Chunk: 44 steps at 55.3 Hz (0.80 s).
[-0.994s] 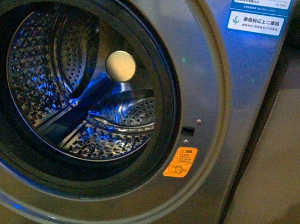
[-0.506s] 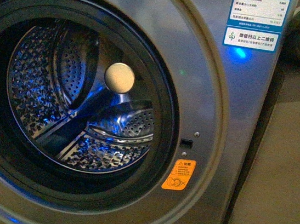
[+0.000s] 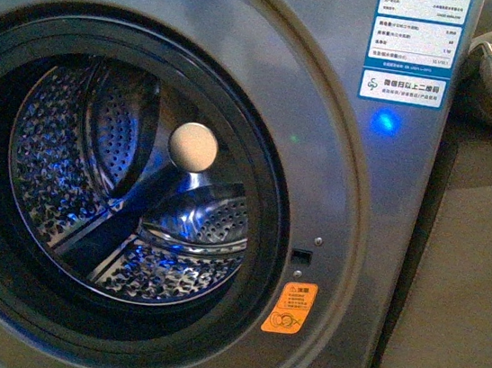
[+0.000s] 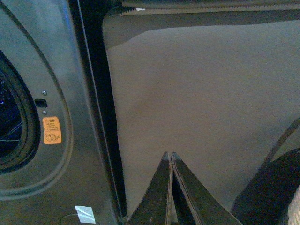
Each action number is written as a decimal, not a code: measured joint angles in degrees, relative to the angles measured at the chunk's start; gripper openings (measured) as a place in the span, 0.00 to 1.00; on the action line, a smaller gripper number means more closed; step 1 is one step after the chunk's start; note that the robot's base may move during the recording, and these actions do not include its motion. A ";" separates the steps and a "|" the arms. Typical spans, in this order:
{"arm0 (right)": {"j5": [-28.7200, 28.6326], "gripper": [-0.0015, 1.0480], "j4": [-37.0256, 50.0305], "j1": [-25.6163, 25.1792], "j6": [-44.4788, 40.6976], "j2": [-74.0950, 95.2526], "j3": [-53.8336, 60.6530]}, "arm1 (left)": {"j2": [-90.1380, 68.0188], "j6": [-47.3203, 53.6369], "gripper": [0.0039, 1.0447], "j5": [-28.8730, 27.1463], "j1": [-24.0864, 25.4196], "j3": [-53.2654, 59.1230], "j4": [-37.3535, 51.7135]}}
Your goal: Collect clothes from washing machine
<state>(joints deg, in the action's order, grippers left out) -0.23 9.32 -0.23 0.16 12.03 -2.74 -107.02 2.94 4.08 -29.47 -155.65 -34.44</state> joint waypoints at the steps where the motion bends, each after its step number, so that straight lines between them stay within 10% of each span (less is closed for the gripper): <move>1: 0.00 0.02 -0.09 0.00 -0.02 -0.13 0.04 | 0.94 -0.04 0.94 -0.79 0.68 1.33 0.83; 26: 0.04 0.02 -9.29 0.15 -0.04 -11.76 2.45 | 36.35 -10.86 0.94 -4.31 16.52 63.17 20.79; 44: 0.02 0.02 -9.29 0.15 -0.07 -11.78 2.45 | 39.41 -17.38 0.92 -10.49 20.90 80.41 26.01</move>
<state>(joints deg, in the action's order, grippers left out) -0.21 0.03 -0.08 0.10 0.25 -0.30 -67.61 -14.44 -6.42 -8.58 -75.24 -8.43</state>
